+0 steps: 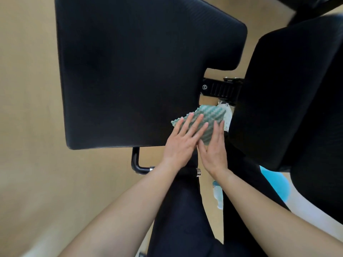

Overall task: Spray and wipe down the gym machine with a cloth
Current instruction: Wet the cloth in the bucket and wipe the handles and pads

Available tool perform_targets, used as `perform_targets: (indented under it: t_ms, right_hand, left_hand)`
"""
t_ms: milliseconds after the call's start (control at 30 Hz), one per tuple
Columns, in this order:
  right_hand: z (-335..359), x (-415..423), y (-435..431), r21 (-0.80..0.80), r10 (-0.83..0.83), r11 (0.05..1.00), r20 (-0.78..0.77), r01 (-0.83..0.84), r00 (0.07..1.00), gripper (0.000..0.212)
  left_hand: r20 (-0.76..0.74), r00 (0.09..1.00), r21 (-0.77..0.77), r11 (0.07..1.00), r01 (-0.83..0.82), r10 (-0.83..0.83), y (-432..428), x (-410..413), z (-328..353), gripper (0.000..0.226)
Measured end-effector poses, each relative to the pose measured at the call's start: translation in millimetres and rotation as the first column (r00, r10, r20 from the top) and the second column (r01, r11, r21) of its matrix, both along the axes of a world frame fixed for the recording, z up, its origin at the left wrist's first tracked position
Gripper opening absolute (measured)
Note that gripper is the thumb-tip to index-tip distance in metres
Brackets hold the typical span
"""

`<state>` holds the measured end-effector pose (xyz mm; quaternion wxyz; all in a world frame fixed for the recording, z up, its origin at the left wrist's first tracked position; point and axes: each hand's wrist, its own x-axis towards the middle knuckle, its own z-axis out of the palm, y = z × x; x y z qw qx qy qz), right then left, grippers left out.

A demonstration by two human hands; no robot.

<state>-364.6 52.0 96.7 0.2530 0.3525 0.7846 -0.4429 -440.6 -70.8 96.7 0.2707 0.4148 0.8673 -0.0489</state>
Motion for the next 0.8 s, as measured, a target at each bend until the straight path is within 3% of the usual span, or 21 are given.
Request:
perform_targets:
  t_ms: [67, 233, 367, 533, 667, 800]
  right_hand:
    - [-2.4, -3.3, -1.9, 0.001, 0.11, 0.994, 0.001, -0.11, 0.994, 0.09]
    - [-0.1, 4.0, -22.5, 0.182, 0.39, 0.901, 0.052, -0.393, 0.919, 0.089]
    - [2.3, 1.1, -33.9, 0.239, 0.537, 0.824, -0.044, -0.513, 0.842, 0.085]
    - [-6.1, -35.7, -42.2, 0.413, 0.722, 0.689, -0.315, -0.596, 0.616, 0.076]
    - [-7.5, -73.0, -43.1, 0.475, 0.83, 0.556, -0.369, -0.682, 0.419, 0.084]
    - [3.1, -115.0, -63.2, 0.499, 0.866, 0.482, -0.397, -0.72, 0.305, 0.095]
  left_hand:
    - [-0.016, 1.0, 0.01, 1.0, 0.004, -0.004, -7.9, -0.4, 2.7, 0.073]
    - [-0.055, 0.996, -0.012, 0.997, -0.072, 0.071, -35.2, 7.4, 13.3, 0.082]
    - [-0.07, 0.991, -0.06, 0.991, -0.121, 0.116, -69.1, 5.5, 27.9, 0.08]
    - [-0.113, 0.958, -0.126, 0.952, -0.278, 0.265, -100.7, 3.7, 45.4, 0.082]
    - [-0.182, 0.91, -0.151, 0.903, -0.401, 0.374, -120.4, 2.3, 56.9, 0.068]
    - [-0.254, 0.791, -0.129, 0.791, -0.598, 0.556, -129.8, -5.5, 62.7, 0.07]
